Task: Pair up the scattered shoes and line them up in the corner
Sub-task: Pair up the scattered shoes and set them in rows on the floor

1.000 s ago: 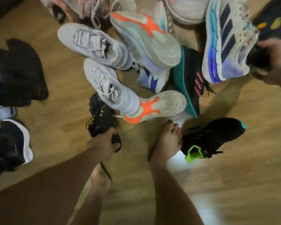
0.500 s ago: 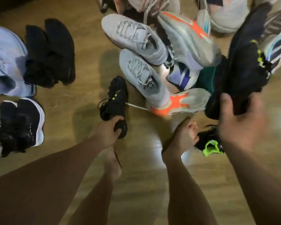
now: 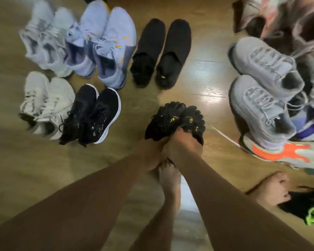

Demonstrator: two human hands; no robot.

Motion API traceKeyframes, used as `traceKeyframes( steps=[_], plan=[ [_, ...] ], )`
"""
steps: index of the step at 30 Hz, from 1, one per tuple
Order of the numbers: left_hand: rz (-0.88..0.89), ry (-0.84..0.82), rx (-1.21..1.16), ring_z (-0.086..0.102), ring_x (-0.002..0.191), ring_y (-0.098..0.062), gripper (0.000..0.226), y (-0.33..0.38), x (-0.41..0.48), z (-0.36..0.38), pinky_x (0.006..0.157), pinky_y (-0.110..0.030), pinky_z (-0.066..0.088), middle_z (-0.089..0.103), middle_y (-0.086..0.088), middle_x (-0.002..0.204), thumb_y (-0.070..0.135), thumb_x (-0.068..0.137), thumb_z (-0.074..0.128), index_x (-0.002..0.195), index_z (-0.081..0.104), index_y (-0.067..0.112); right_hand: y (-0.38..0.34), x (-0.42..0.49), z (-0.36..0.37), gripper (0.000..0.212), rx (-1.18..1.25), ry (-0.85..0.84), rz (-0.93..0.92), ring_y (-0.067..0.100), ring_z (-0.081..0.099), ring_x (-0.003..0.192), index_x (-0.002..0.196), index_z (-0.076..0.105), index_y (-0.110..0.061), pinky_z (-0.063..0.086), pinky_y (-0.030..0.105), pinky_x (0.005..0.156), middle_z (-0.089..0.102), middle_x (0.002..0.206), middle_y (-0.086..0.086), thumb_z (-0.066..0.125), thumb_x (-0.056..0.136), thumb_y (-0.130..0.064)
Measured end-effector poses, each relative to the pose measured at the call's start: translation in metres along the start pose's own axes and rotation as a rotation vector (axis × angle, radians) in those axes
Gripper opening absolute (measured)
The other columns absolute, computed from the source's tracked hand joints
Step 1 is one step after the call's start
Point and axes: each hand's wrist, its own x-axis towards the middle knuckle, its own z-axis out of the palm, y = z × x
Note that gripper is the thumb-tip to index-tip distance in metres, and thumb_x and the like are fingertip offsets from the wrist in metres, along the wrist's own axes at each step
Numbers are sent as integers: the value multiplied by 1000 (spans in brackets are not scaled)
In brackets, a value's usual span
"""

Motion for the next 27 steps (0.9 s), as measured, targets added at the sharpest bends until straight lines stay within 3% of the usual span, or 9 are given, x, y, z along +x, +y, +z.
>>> traceKeyframes(
  steps=[3, 7, 10, 12, 15, 17, 19, 24, 27],
  plan=[
    [-38, -58, -182, 56, 113, -40, 56, -25, 0, 19, 94, -38, 46, 54, -17, 131, 41, 97, 37, 150, 19, 46, 4, 6, 49, 41, 79, -183, -84, 35, 55, 119, 133, 40, -12, 42, 33, 87, 56, 129, 15, 49, 94, -20],
    [-28, -112, -56, 59, 108, -39, 72, -37, 1, 37, 89, -36, 44, 56, -24, 123, 25, 97, 44, 155, 4, 37, 29, 8, 80, 41, 68, -334, -133, 31, 55, 116, 128, 44, -12, 36, 22, 78, 59, 125, 12, 56, 91, -24],
    [-42, -94, -77, 60, 109, -37, 59, -35, 6, 49, 82, -36, 44, 61, -18, 119, 27, 94, 51, 148, 27, 25, 37, 21, 90, 27, 79, -271, -205, 29, 59, 110, 112, 57, -21, 40, 23, 76, 65, 114, 7, 58, 85, -21],
    [-125, -53, -164, 61, 108, -36, 42, -33, 18, 58, 76, -36, 42, 63, -15, 115, 26, 93, 55, 129, 40, 13, 37, 31, 92, 31, 123, -235, -255, 27, 59, 113, 114, 61, -24, 46, 26, 86, 66, 117, 6, 57, 83, -22],
    [-285, -20, -256, 59, 111, -36, 56, -23, 33, 73, 83, -37, 45, 60, -18, 120, 27, 89, 61, 132, 34, 3, 36, 35, 82, 45, 218, -263, -342, 26, 59, 114, 122, 64, -15, 42, 13, 83, 65, 122, 8, 49, 81, -27],
    [-372, -1, -258, 58, 114, -35, 72, -13, 43, 83, 87, -35, 46, 56, -19, 124, 38, 87, 64, 137, 28, 1, 50, 41, 61, 48, 273, -101, -341, 23, 62, 106, 114, 70, -22, 43, 17, 78, 69, 114, 2, 42, 76, -32],
    [-464, 55, -225, 57, 116, -37, 84, -3, 51, 89, 92, -39, 47, 55, -20, 126, 44, 86, 65, 141, 19, 1, 73, 52, 27, 33, 433, 95, -272, 25, 65, 96, 108, 69, -23, 50, 25, 79, 70, 102, 3, 47, 83, -26],
    [-558, 271, -273, 61, 98, -47, 62, -10, 67, 92, 81, -51, 53, 60, -27, 110, 28, 90, 60, 133, 22, 4, 171, 79, -75, 21, 449, 671, -144, 30, 63, 94, 102, 65, -14, 45, 32, 82, 70, 92, 11, 52, 86, -15],
    [-500, 353, -292, 60, 94, -51, 43, -19, 65, 80, 77, -49, 48, 61, -29, 102, 15, 88, 60, 120, 34, 4, 223, 81, -114, 28, 311, 781, -124, 34, 63, 97, 104, 65, -17, 50, 40, 85, 69, 98, 14, 48, 82, -23]
  ],
)
